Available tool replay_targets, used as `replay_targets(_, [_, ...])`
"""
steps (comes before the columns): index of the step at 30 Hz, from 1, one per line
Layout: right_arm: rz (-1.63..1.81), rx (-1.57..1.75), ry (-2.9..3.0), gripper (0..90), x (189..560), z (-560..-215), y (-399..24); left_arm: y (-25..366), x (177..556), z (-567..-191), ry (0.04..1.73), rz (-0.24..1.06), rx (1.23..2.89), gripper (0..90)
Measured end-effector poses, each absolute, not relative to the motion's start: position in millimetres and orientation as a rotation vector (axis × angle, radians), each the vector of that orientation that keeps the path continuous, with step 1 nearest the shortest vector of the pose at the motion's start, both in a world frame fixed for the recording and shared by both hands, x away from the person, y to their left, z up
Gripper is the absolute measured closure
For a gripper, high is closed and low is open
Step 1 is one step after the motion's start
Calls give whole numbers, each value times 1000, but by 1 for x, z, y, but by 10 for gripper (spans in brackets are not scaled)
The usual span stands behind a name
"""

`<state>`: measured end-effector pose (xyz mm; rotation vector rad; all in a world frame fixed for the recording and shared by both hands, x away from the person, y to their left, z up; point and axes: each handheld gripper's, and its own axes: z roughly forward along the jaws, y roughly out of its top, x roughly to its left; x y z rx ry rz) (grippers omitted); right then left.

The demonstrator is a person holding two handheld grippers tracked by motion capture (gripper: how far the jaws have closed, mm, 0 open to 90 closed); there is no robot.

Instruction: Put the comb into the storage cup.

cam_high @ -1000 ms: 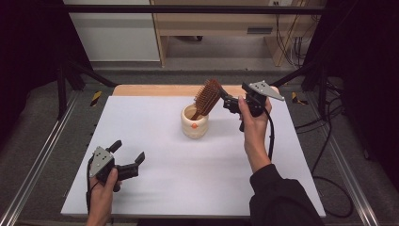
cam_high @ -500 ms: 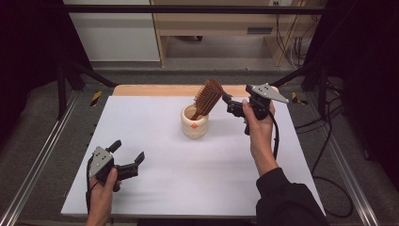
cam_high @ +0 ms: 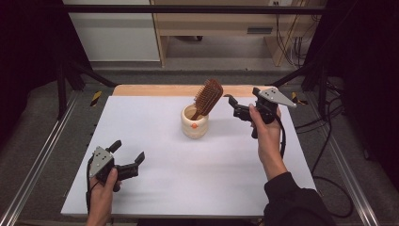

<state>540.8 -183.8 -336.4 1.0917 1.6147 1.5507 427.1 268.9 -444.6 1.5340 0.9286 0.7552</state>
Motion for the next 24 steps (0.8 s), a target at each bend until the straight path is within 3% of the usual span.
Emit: replay_targets(24, [1531, 1084, 1598, 39, 522, -335, -207, 269, 427, -445, 929, 756, 1534, 13])
